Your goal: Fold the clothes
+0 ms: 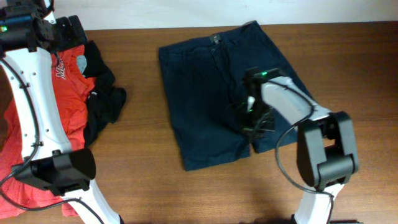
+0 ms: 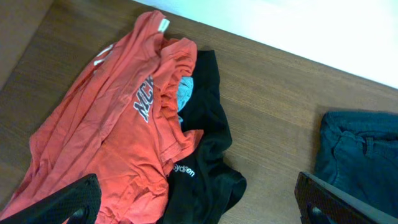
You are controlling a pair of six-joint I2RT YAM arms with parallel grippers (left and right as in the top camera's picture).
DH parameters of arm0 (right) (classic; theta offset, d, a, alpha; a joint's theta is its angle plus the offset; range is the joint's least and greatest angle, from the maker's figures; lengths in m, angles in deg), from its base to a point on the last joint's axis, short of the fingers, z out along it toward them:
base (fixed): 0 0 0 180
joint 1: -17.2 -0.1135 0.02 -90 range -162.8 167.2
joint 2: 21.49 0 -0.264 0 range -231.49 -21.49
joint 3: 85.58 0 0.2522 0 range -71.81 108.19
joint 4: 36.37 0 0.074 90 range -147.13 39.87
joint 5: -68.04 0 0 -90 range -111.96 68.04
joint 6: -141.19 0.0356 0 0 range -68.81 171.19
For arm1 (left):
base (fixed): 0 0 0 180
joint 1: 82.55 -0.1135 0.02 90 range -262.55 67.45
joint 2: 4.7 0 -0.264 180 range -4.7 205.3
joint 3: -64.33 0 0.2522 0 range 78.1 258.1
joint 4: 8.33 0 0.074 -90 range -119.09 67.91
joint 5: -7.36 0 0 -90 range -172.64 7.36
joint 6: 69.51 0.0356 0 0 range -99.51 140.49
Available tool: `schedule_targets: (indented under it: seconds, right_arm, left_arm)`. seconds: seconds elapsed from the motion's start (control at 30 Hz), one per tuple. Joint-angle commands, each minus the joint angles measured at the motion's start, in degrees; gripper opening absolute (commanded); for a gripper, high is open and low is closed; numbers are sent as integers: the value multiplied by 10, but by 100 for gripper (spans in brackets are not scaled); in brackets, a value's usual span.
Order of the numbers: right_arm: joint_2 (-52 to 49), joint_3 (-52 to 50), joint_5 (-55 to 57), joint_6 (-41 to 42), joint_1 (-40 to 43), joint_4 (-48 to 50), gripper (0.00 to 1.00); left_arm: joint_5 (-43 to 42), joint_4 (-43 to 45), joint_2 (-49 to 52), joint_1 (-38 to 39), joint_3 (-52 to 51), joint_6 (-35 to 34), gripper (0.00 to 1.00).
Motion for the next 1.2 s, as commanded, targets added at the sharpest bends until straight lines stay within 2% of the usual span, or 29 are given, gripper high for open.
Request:
schedule_targets:
  seconds: [0.0,0.1,0.3,0.33,0.37,0.4,0.43,0.5,0.7,0.9,1.17]
  right_arm:
    - [2,-2,18,-57,68,-3,4]
    - [2,-2,18,-99,148,-2,4]
    - [3,-1,0,-151,220,5,4]
    - [3,-1,-10,-163,226,4,9]
    - [5,0,-20,-177,231,1,19]
    - [8,6,-20,-182,234,-7,56]
    - [11,11,-20,-184,234,-14,70]
    - [22,29,-21,-185,233,-29,82]
    - [79,107,-21,-185,229,-85,84]
    - [144,198,-21,-185,229,-126,82]
    - [187,228,-21,-185,229,-137,82]
  left_arm:
    - [-6,5,35,21,8,20,99]
    - [-9,11,67,48,8,25,99]
    - [-42,32,108,93,8,76,99]
    - [-48,38,117,102,8,85,99]
    - [-54,43,123,109,8,94,99]
    - [-72,56,139,125,8,114,99]
    - [-82,61,147,131,8,124,99]
    - [-98,72,165,145,8,141,99]
    - [-112,96,214,164,8,197,99]
    - [-234,107,263,156,8,298,99]
    - [-307,116,301,158,8,300,98]
